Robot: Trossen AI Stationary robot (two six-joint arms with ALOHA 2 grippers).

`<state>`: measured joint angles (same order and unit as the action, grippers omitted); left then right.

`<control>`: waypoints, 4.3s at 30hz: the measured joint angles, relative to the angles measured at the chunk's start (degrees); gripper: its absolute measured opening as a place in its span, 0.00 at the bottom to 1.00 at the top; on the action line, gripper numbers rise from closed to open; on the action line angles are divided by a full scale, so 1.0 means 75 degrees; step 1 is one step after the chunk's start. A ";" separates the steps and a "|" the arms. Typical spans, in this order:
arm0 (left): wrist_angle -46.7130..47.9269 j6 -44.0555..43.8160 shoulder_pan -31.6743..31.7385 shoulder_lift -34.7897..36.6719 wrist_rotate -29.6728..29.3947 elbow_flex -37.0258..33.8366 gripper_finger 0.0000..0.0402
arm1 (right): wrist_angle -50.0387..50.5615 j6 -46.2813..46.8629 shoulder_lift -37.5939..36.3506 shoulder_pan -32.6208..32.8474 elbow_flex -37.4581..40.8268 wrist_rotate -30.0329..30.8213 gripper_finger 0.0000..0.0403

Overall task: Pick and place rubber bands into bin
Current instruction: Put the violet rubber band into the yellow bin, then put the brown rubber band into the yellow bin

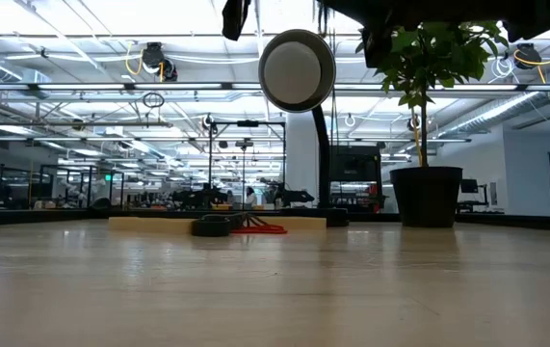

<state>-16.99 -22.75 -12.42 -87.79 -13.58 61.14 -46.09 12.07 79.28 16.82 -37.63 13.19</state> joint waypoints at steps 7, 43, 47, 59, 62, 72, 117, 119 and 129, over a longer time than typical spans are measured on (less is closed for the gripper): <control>0.0020 -0.0067 0.0028 0.0000 0.0000 0.0000 0.07 | 0.0537 -0.0099 -0.0284 0.0006 -0.0003 0.0004 0.01; 0.1789 0.0021 0.0175 0.0006 0.0807 0.0006 0.48 | 1.4201 0.4187 -0.3856 0.2666 -0.2629 0.0107 0.00; 0.1789 0.0012 0.0225 0.0006 0.0776 0.0006 0.48 | 1.4865 0.5626 -0.3671 0.3203 -0.2690 -0.0603 0.00; 0.1795 -0.0110 0.0436 0.0006 0.0749 0.0006 0.48 | 1.5448 0.8153 -0.2788 0.4827 -0.2557 -0.0985 0.00; 0.1799 -0.0220 0.0454 0.0006 0.0749 0.0006 0.48 | 1.5165 0.8331 -0.2632 0.4934 -0.2140 -0.0993 0.00; 0.1859 -0.0222 0.0454 0.0006 0.0749 0.0004 0.48 | 1.3635 0.8345 -0.2593 0.4975 -0.0400 -0.1085 0.00; 0.4555 0.0678 0.0454 0.0006 0.0123 0.0000 0.48 | 1.2706 0.8447 -0.4250 0.4966 -0.0035 -0.0135 0.48; 0.4892 0.0626 0.0454 0.0006 0.0059 0.0000 0.48 | 1.2480 0.8289 -0.4419 0.4966 -0.0035 0.0188 0.47; 0.7034 0.0346 0.0597 0.0006 0.0000 0.0000 0.48 | 1.1332 0.6899 -0.4993 0.4878 -0.0035 0.1682 0.48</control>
<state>35.77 -20.16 -7.95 -87.74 -13.58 61.14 38.90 63.81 41.83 53.40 -37.89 25.81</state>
